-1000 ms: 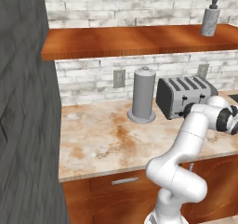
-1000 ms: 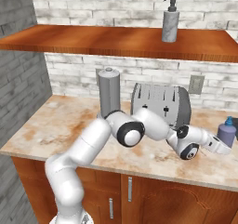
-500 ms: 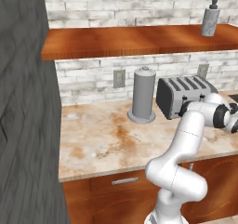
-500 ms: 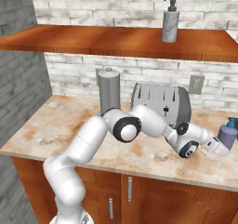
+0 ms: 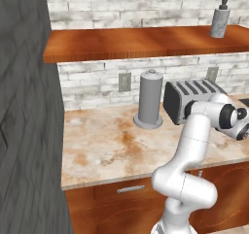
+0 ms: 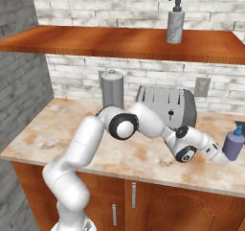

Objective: Locate and retrieve the soap dispenser and soap dispenser from the cabinet. Place them next to the sink.

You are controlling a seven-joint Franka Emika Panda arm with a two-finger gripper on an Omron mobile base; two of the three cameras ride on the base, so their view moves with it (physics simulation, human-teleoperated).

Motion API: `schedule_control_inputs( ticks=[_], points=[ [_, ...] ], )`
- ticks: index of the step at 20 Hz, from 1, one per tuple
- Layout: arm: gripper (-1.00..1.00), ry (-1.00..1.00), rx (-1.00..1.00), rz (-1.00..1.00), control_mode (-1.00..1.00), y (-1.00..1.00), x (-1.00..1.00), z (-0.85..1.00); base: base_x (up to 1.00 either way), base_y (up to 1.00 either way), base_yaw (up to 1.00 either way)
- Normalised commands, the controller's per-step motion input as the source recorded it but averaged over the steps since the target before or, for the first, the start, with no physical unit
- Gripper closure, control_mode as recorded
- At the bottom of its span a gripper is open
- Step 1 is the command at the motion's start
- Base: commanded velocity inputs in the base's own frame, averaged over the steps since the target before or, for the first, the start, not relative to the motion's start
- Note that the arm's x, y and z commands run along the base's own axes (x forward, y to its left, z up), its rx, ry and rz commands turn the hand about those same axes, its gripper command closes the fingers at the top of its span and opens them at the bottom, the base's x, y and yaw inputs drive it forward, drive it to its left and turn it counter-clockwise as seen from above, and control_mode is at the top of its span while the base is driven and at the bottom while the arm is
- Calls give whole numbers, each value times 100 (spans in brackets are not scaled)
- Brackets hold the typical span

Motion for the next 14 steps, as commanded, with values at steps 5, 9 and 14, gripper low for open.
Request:
schedule_control_inputs(
  ticks=[5,9,14],
  points=[
    [-100,0,18,2,-100,60,-20,34,0,0,0],
    [-100,0,23,5,-100,47,-30,54,0,0,0],
    [-100,-2,21,12,-100,28,-47,42,0,0,0]
  ],
)
